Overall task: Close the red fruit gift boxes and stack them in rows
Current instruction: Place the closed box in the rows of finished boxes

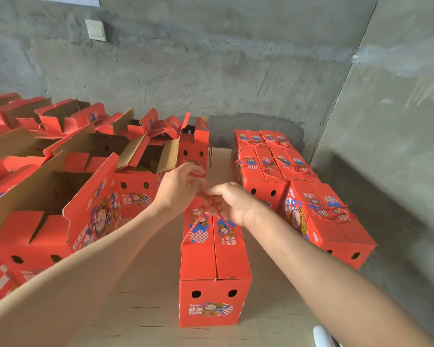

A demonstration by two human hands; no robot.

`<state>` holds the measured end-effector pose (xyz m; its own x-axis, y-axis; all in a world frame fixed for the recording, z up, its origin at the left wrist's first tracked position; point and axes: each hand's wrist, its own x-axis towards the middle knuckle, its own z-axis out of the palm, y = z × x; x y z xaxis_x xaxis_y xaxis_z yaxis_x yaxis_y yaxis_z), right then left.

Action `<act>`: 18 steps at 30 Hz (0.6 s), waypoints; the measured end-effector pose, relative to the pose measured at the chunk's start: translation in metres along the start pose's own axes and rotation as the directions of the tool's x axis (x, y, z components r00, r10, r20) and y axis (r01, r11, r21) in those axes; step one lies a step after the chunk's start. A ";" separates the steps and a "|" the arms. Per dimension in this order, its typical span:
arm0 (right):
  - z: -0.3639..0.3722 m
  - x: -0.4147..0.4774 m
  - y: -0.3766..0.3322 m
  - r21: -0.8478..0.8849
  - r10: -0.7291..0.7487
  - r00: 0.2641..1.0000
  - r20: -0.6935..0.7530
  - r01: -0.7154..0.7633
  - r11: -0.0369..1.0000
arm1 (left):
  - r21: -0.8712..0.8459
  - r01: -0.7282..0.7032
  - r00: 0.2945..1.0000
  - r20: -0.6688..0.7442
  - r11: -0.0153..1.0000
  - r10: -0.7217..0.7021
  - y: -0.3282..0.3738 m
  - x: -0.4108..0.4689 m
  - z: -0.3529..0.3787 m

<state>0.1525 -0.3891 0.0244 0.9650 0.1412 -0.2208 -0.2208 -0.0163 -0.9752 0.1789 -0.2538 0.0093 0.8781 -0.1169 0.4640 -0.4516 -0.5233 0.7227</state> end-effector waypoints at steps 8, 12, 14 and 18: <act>0.000 0.003 -0.040 0.029 0.142 0.979 -0.149 -0.139 0.990 | 0.224 0.192 0.916 0.310 0.956 -0.257 -0.061 -0.058 0.012; 0.004 0.003 -0.051 -0.029 0.112 0.982 -0.152 -0.118 0.993 | 0.196 0.176 0.927 0.296 0.965 -0.229 -0.067 -0.063 0.014; 0.005 0.003 -0.058 -0.070 0.052 0.986 -0.159 -0.064 0.995 | 0.174 0.149 0.949 0.251 0.973 -0.190 -0.067 -0.059 0.009; 0.006 0.000 -0.084 -0.115 -0.137 0.974 -0.181 0.117 0.986 | 0.094 -0.028 0.991 0.133 0.995 0.015 -0.057 -0.050 -0.004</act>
<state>0.1700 -0.3816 0.1067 0.9956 -0.0393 -0.0846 -0.0885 -0.1138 -0.9895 0.1598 -0.2151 -0.0535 0.8844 -0.2358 0.4027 -0.4589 -0.5965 0.6585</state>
